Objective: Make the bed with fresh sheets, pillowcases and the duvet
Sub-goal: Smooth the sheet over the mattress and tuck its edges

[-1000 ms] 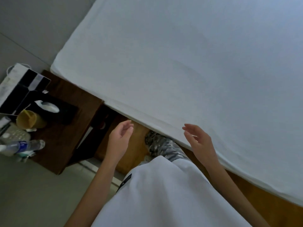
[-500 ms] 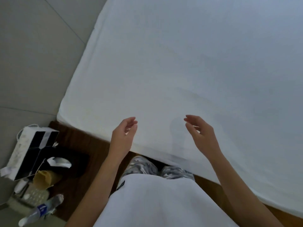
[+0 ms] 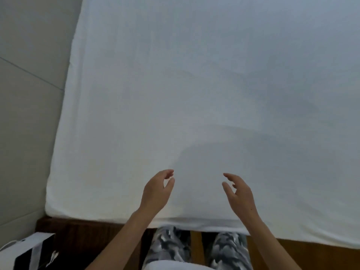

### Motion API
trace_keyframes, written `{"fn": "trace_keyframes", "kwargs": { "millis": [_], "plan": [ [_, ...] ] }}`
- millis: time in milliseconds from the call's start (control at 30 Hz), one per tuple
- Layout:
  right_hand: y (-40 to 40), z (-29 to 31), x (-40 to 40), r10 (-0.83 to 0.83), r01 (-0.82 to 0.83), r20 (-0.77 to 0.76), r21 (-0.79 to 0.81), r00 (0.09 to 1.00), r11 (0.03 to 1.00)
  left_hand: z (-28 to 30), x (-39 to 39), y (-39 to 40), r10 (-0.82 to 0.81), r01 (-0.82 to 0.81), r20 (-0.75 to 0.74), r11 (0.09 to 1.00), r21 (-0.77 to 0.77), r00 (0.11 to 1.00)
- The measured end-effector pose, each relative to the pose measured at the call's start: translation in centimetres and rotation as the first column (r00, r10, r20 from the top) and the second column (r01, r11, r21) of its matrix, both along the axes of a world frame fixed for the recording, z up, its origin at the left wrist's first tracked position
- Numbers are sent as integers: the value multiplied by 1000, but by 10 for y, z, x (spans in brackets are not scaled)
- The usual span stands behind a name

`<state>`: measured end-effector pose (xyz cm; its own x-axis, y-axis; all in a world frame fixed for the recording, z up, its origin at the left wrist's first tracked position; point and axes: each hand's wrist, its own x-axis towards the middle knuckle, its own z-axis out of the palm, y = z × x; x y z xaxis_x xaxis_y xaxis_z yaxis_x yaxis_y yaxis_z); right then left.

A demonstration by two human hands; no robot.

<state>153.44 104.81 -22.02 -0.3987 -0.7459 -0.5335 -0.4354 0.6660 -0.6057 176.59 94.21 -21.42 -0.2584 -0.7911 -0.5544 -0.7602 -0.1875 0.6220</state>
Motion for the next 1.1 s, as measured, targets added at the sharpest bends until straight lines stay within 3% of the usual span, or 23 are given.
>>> {"fn": "trace_keyframes", "kwargs": {
  "millis": [133, 233, 367, 433, 500, 600, 667, 767, 933, 1000, 1100],
  "plan": [
    [-79, -90, 0, 18, -24, -128, -49, 992, 999, -86, -14, -73, -99, 119, 116, 977, -179, 988],
    [-126, -156, -33, -4, -42, -335, -131, 942, 990, -146, -42, -113, -153, 202, 176, 929, -309, 972],
    [-180, -262, -59, 50, -91, -565, -45, 823, 995, -267, -42, -170, -332, 474, 364, 768, -431, 870],
    [-200, -302, -21, 182, -218, -590, 11, 786, 976, -317, -6, -195, -310, 507, 445, 739, -443, 840],
    [-214, -330, 46, 291, -363, -615, 8, 733, 932, -349, 52, -206, -171, 431, 481, 748, -505, 860],
    [-245, -339, 154, 430, -580, -609, -62, 667, 812, -351, 137, -220, -12, 336, 515, 771, -541, 857],
    [-263, -334, 222, 523, -676, -576, -71, 628, 733, -345, 181, -233, 11, 329, 537, 779, -533, 844],
    [-279, -330, 313, 582, -727, -536, -89, 611, 681, -344, 253, -246, 84, 288, 570, 797, -531, 817],
    [-276, -333, 426, 693, -844, -524, -103, 496, 526, -342, 378, -221, 248, 147, 572, 819, -555, 782],
    [-267, -332, 464, 736, -886, -517, -107, 438, 452, -342, 413, -211, 320, 55, 542, 824, -564, 777],
    [-238, -330, 516, 809, -951, -506, -86, 299, 298, -343, 445, -191, 333, 46, 535, 817, -575, 777]
  ]
}}
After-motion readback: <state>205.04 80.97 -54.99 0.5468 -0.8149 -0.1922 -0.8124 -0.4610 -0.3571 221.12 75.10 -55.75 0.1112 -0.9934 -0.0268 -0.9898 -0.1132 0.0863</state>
